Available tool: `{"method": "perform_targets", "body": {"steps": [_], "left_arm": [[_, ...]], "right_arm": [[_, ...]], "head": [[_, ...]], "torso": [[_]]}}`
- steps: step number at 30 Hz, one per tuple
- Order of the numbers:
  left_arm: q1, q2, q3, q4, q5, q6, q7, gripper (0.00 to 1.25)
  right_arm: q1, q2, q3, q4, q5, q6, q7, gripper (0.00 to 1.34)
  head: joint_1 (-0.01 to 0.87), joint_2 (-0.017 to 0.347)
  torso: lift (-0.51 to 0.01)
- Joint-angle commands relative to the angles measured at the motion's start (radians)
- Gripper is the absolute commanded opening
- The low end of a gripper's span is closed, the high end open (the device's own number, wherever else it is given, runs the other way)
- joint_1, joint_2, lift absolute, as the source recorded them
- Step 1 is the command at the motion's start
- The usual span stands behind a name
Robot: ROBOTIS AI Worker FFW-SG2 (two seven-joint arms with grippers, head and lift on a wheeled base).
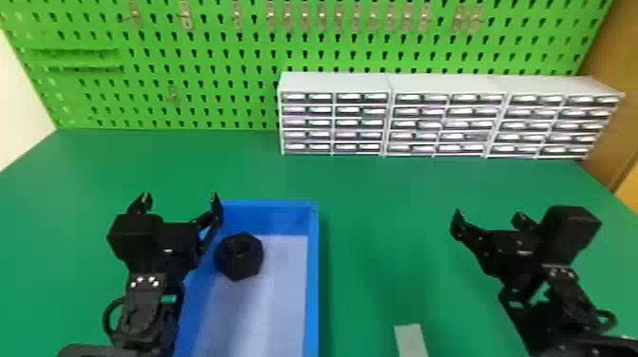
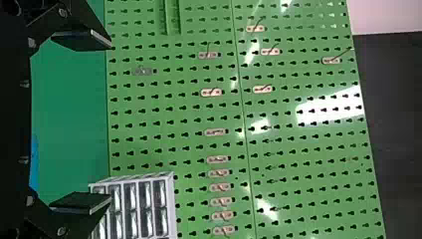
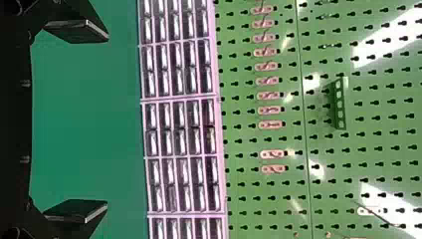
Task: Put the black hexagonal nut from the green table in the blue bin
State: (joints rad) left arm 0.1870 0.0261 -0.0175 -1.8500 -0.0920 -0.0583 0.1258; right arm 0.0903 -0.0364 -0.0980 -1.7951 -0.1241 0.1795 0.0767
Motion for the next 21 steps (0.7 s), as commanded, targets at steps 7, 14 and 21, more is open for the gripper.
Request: {"method": "perform_targets", "body": {"steps": [7,14,21], "left_arm": [[-0.003,0.000,0.002,0.000,0.000,0.000,0.000,1.05],[-0.001,0.000,-0.001,0.000,0.000,0.000,0.000,1.05],[-0.001,0.000,0.001,0.000,0.000,0.000,0.000,1.05]], "right_arm": [[-0.001,0.001,-0.005,0.000,0.000,0.000,0.000,1.22],[0.000,0.001,-0.008,0.000,-0.005,0.000,0.000,1.22],[0.000,0.001,-0.008,0.000,-0.005,-0.008,0.000,1.22]], "head": [[0.657,0.057],[0.657,0.057],[0.657,0.057]], "torso": [[-0.095],[-0.095],[-0.095]]}}
